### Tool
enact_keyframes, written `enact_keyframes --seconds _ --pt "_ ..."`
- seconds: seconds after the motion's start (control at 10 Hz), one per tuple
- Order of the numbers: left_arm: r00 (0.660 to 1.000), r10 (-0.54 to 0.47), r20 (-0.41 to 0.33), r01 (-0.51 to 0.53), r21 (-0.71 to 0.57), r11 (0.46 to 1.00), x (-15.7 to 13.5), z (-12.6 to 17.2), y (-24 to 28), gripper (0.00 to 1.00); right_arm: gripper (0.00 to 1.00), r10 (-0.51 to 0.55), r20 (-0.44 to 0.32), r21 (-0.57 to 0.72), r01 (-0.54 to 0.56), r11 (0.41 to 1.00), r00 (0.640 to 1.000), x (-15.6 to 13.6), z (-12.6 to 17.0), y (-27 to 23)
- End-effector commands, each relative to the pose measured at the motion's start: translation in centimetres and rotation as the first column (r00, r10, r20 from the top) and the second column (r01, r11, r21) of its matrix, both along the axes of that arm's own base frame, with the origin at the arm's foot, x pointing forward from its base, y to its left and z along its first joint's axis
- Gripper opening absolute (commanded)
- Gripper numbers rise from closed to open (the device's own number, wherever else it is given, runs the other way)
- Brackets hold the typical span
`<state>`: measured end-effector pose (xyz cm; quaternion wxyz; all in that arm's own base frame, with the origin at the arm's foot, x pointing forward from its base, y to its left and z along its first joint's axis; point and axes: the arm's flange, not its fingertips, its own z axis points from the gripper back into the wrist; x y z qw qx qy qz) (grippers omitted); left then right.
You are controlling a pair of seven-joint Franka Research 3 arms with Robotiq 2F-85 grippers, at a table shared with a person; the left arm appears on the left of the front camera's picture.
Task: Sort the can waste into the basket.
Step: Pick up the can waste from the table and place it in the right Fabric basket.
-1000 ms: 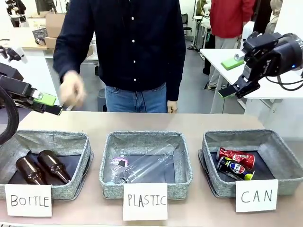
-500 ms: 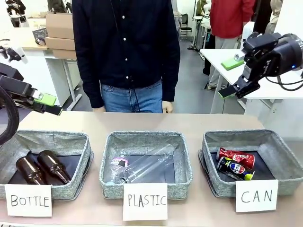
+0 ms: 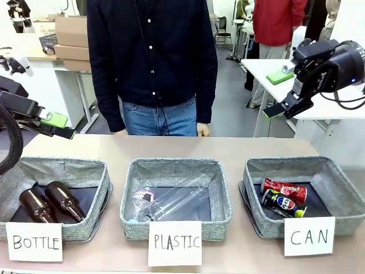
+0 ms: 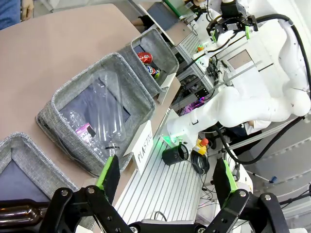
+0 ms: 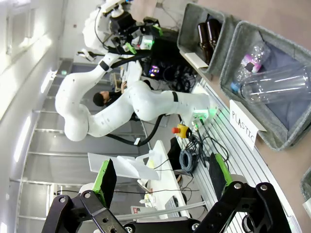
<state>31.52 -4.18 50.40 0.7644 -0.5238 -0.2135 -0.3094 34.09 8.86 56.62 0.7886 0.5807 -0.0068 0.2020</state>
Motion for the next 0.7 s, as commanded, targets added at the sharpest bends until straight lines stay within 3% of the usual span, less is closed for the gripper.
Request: enact_keyframes --seconds 0.0,0.6 --pt "1.0 0.01 -0.004 -0.01 -0.021 1.0 -0.1 0.37 -0.08 1.0 1.0 -0.003 0.021 -0.012 0.003 1.0 1.0 0.18 0.01 0.04" --pt "1.0 0.01 -0.004 -0.01 -0.021 1.0 -0.1 0.37 -0.08 1.0 1.0 -0.003 0.021 -0.012 0.003 1.0 1.0 0.18 0.01 0.04"
